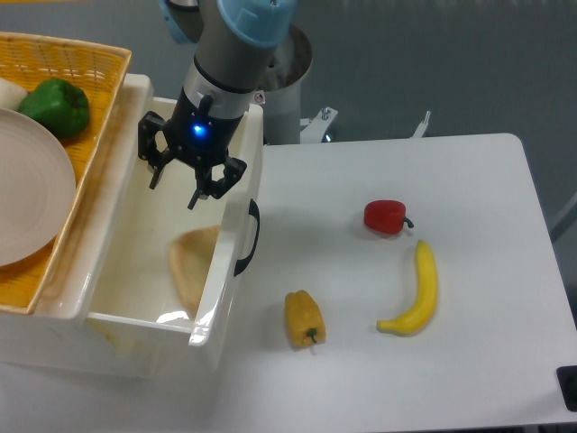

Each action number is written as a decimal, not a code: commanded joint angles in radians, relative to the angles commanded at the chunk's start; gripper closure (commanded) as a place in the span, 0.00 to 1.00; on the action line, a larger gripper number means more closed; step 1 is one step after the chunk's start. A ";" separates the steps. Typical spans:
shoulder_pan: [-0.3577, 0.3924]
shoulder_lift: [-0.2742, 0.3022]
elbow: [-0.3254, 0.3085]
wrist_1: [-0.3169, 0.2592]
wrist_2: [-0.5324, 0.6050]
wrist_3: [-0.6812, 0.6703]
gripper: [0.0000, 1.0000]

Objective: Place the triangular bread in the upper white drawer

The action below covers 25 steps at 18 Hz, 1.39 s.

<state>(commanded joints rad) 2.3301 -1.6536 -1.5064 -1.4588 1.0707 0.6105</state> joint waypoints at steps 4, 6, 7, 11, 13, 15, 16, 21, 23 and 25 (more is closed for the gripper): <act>0.034 -0.002 0.002 0.060 0.006 0.052 0.16; 0.066 -0.006 0.002 0.075 0.044 0.066 0.14; 0.074 -0.009 0.002 0.083 0.072 0.074 0.07; 0.106 -0.018 0.003 0.115 0.184 0.098 0.00; 0.124 -0.026 0.002 0.126 0.192 0.106 0.00; 0.152 -0.037 0.002 0.126 0.192 0.123 0.00; 0.164 -0.037 -0.002 0.124 0.192 0.126 0.00; 0.187 -0.066 -0.006 0.140 0.329 0.198 0.00; 0.186 -0.090 -0.006 0.137 0.454 0.251 0.00; 0.184 -0.101 -0.006 0.141 0.498 0.308 0.00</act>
<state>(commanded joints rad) 2.5142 -1.7548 -1.5125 -1.3177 1.5692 0.9185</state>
